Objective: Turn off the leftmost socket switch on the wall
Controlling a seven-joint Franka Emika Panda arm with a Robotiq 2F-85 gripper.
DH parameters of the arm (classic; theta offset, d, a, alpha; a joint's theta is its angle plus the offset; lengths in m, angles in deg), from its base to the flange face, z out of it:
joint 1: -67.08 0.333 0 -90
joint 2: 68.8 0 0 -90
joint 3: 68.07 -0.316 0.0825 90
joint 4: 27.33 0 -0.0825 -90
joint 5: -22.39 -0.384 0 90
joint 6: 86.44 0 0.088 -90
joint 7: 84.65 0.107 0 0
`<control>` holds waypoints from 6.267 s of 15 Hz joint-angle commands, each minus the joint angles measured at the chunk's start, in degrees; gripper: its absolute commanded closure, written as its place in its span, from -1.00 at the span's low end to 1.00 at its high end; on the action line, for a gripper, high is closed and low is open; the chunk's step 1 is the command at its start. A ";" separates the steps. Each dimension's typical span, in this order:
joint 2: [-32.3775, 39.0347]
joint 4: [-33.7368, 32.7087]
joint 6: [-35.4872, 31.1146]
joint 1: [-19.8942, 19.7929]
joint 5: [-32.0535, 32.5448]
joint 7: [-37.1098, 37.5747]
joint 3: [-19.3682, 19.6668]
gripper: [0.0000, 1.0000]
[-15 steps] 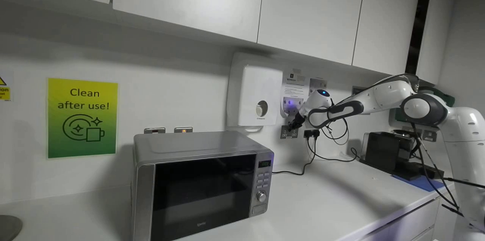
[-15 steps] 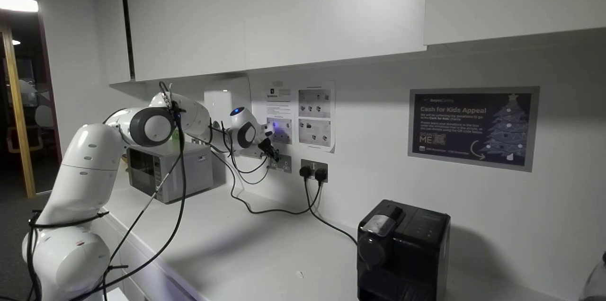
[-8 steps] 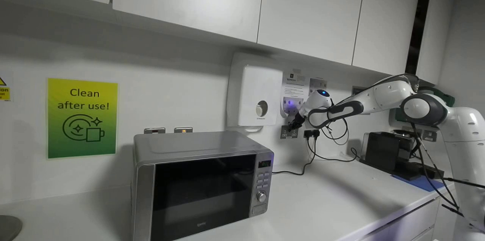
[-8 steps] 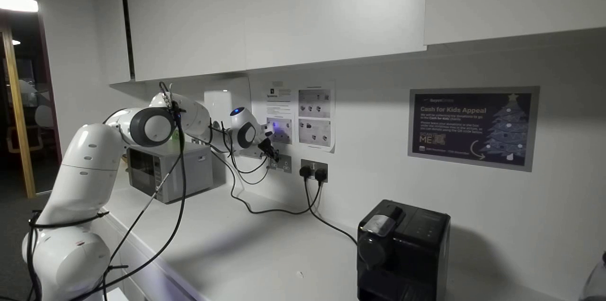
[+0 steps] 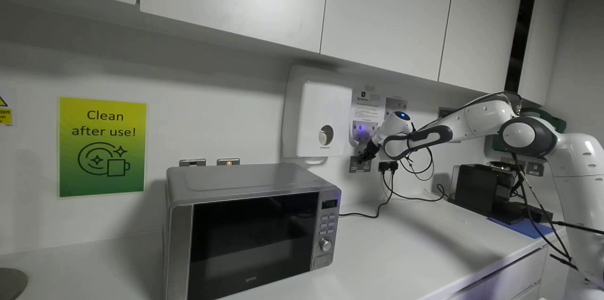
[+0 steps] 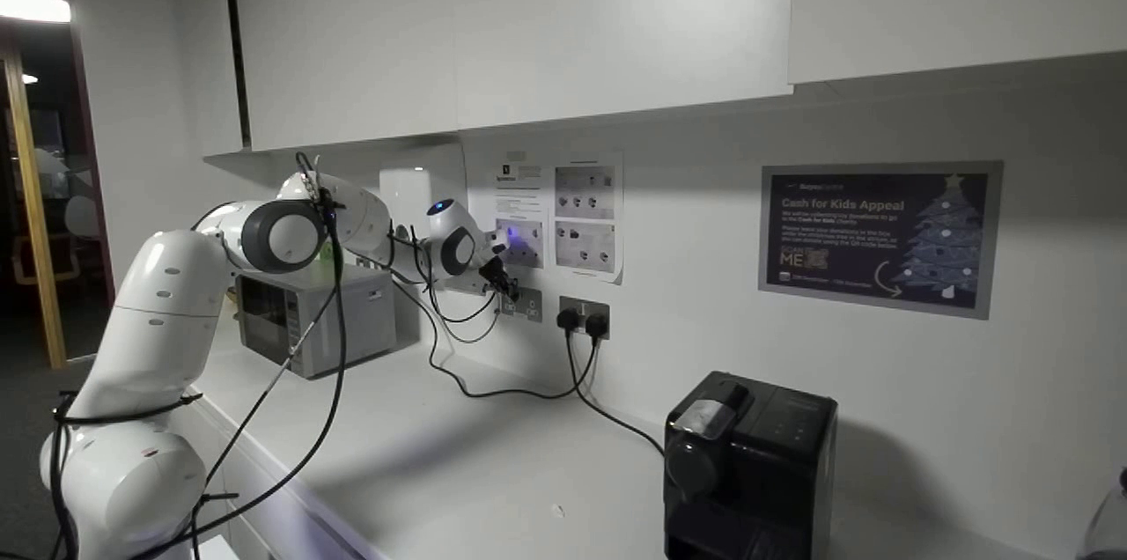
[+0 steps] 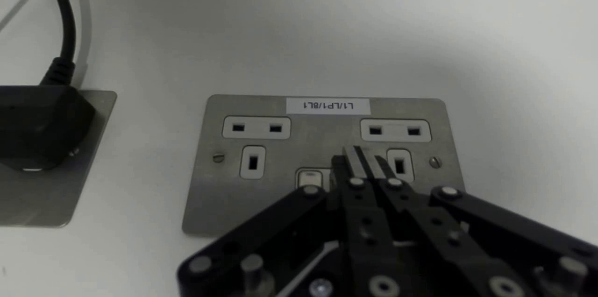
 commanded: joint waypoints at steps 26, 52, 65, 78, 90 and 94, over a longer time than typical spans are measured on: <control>-0.64 -2.91 -1.87 0.01 -3.44 1.14 0.10 1.00; -9.89 -2.08 23.95 -0.48 -0.04 -2.35 -1.86 1.00; -17.44 7.26 24.02 -1.27 3.01 -1.62 -2.11 1.00; -30.09 14.61 37.71 -3.35 5.36 -2.92 -3.96 1.00; -36.40 15.36 46.31 -4.38 3.76 -9.22 -5.32 1.00; -37.62 14.51 50.79 -4.34 2.26 -11.17 -5.22 1.00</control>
